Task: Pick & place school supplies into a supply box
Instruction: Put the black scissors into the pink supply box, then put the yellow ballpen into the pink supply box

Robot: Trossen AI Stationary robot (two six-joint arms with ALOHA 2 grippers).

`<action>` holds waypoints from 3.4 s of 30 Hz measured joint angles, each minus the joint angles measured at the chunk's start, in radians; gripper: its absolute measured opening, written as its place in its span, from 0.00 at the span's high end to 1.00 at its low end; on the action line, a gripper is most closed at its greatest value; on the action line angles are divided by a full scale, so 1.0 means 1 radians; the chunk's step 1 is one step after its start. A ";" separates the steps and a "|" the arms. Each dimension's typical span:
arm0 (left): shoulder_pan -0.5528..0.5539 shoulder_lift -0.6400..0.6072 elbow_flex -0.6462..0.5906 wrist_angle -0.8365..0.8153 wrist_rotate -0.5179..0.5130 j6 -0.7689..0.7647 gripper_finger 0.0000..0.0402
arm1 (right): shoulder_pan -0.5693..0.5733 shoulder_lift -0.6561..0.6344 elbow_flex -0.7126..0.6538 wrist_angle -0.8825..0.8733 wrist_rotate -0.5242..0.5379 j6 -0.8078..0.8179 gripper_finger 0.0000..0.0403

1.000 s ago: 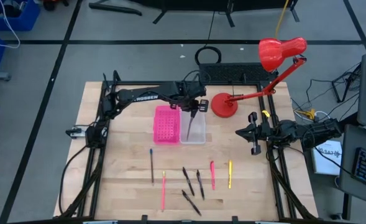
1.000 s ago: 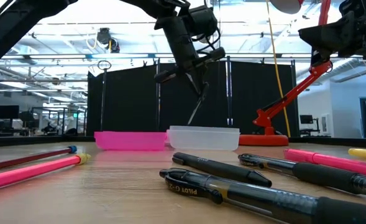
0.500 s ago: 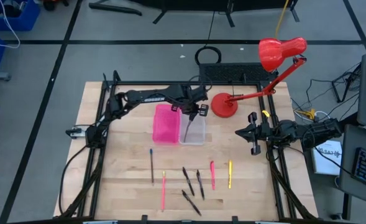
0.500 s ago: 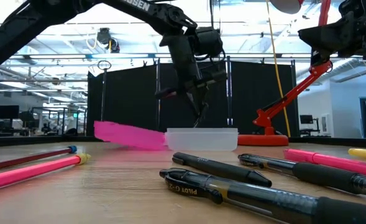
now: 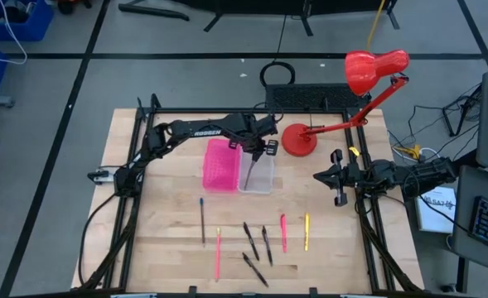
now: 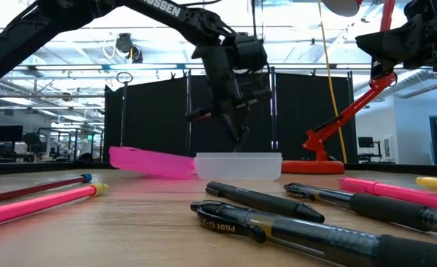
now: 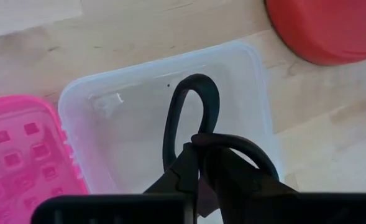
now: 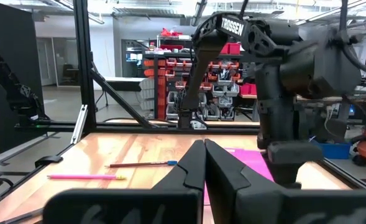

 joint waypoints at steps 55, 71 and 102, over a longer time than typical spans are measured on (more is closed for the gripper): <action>-0.105 -1.090 -0.562 0.017 -0.280 0.895 0.98 | 0.000 0.000 0.000 0.052 0.004 -0.006 1.00; -0.090 -1.477 -1.428 0.837 -0.019 1.076 0.99 | 0.000 0.001 0.000 0.087 0.004 0.005 1.00; -0.122 -1.735 -1.959 1.414 0.186 1.182 0.98 | 0.000 0.257 0.152 -0.120 0.243 0.222 1.00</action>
